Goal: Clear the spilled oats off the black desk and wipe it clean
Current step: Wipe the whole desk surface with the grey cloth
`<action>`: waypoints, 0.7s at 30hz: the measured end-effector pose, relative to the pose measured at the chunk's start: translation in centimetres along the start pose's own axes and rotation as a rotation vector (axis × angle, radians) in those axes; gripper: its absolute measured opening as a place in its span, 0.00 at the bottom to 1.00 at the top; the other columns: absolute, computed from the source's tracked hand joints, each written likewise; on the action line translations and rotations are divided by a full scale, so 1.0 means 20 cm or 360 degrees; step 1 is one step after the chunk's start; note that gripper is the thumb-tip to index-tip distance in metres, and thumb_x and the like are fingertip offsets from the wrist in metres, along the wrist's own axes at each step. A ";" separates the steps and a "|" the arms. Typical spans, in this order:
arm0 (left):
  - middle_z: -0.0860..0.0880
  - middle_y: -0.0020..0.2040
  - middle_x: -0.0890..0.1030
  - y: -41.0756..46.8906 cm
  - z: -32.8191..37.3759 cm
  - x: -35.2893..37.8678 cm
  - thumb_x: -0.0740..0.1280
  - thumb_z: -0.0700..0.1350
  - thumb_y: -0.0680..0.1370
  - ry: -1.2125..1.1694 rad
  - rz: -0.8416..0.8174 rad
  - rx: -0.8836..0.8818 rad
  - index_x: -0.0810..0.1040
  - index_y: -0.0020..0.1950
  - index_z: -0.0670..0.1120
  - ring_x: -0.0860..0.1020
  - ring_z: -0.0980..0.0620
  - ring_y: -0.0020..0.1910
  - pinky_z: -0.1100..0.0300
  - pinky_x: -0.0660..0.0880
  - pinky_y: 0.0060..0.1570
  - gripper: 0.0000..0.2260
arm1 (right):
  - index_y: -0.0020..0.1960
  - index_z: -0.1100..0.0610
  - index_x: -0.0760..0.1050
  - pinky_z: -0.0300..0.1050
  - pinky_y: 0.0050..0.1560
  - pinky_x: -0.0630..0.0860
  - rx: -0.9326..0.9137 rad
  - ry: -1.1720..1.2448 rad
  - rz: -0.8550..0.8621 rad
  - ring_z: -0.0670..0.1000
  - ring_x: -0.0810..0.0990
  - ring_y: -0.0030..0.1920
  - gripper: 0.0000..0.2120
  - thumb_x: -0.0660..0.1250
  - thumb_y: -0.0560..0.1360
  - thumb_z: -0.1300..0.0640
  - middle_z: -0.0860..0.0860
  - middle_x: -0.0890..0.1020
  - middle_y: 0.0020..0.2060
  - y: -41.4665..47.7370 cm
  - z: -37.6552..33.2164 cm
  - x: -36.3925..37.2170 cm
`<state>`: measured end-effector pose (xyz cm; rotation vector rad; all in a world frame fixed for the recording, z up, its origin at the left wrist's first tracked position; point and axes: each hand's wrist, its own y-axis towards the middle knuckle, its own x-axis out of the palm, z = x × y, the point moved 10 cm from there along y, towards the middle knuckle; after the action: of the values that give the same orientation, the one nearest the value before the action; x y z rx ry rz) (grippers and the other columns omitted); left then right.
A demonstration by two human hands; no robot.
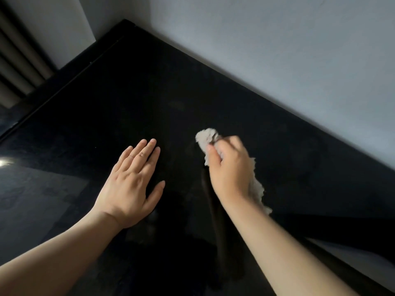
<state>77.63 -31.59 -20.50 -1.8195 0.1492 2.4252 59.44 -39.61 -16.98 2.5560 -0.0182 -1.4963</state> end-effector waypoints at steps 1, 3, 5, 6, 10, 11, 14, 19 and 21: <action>0.45 0.78 0.59 0.00 0.00 0.00 0.54 0.58 0.78 -0.0004 -0.0001 0.0000 0.63 0.75 0.40 0.52 0.48 0.78 0.49 0.51 0.75 0.31 | 0.37 0.53 0.73 0.43 0.34 0.70 -0.0063 0.0079 -0.0094 0.48 0.74 0.39 0.11 0.64 0.77 0.49 0.45 0.75 0.43 -0.07 -0.04 0.01; 0.45 0.78 0.58 -0.02 0.01 0.00 0.54 0.58 0.78 -0.0006 -0.0001 -0.0003 0.63 0.75 0.40 0.52 0.48 0.78 0.50 0.50 0.76 0.31 | 0.34 0.55 0.71 0.43 0.34 0.69 -0.0066 0.0273 -0.0268 0.47 0.74 0.36 0.14 0.66 0.75 0.50 0.45 0.74 0.40 -0.12 -0.05 0.01; 0.44 0.78 0.59 -0.01 0.01 -0.01 0.54 0.58 0.78 0.0003 0.0016 -0.0002 0.63 0.75 0.40 0.52 0.48 0.78 0.50 0.50 0.76 0.31 | 0.32 0.56 0.70 0.46 0.35 0.67 0.0051 0.0260 -0.0114 0.49 0.73 0.35 0.15 0.68 0.74 0.52 0.47 0.73 0.37 -0.01 0.05 -0.09; 0.44 0.77 0.59 -0.01 0.01 -0.01 0.54 0.58 0.78 0.0006 0.0022 0.0006 0.63 0.75 0.40 0.52 0.48 0.78 0.51 0.50 0.76 0.31 | 0.32 0.55 0.69 0.45 0.35 0.64 0.0127 0.0180 0.0053 0.50 0.72 0.36 0.15 0.68 0.74 0.53 0.47 0.72 0.37 0.08 0.12 -0.17; 0.44 0.77 0.59 0.01 0.00 -0.03 0.54 0.58 0.78 0.0004 0.0049 0.0010 0.63 0.75 0.40 0.53 0.48 0.78 0.51 0.50 0.76 0.31 | 0.34 0.52 0.67 0.41 0.36 0.62 0.0504 0.0050 0.0295 0.55 0.74 0.43 0.15 0.63 0.79 0.52 0.51 0.74 0.46 0.28 0.34 -0.20; 0.44 0.77 0.59 0.01 0.00 -0.03 0.54 0.58 0.78 0.0005 0.0049 0.0008 0.63 0.75 0.40 0.53 0.48 0.78 0.50 0.50 0.76 0.31 | 0.37 0.53 0.71 0.41 0.38 0.64 0.0486 0.0009 0.0271 0.55 0.75 0.45 0.13 0.62 0.79 0.52 0.51 0.75 0.47 0.26 0.32 -0.14; 0.44 0.77 0.59 -0.01 -0.01 -0.01 0.54 0.58 0.77 0.0011 0.0042 0.0000 0.63 0.75 0.40 0.53 0.48 0.78 0.50 0.50 0.76 0.31 | 0.42 0.54 0.76 0.45 0.40 0.70 0.0247 -0.0034 0.0131 0.52 0.76 0.45 0.09 0.63 0.78 0.51 0.49 0.75 0.47 0.07 0.12 -0.02; 0.44 0.77 0.59 0.00 0.00 0.01 0.54 0.58 0.77 0.0012 0.0021 0.0003 0.63 0.75 0.40 0.53 0.48 0.78 0.50 0.50 0.76 0.31 | 0.35 0.51 0.74 0.40 0.35 0.69 0.0092 0.0184 -0.0142 0.45 0.75 0.38 0.12 0.66 0.76 0.49 0.44 0.75 0.41 -0.34 -0.09 0.03; 0.44 0.77 0.59 -0.03 0.01 0.00 0.53 0.58 0.77 0.0006 0.0030 -0.0006 0.63 0.75 0.40 0.53 0.48 0.78 0.50 0.50 0.76 0.31 | 0.31 0.50 0.71 0.34 0.34 0.67 0.0256 0.0450 -0.0261 0.43 0.75 0.36 0.15 0.68 0.75 0.51 0.43 0.74 0.38 -0.39 -0.08 -0.01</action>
<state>77.54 -31.07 -20.52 -1.8329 0.1628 2.4366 60.10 -31.67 -17.40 2.9406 0.1156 -1.2127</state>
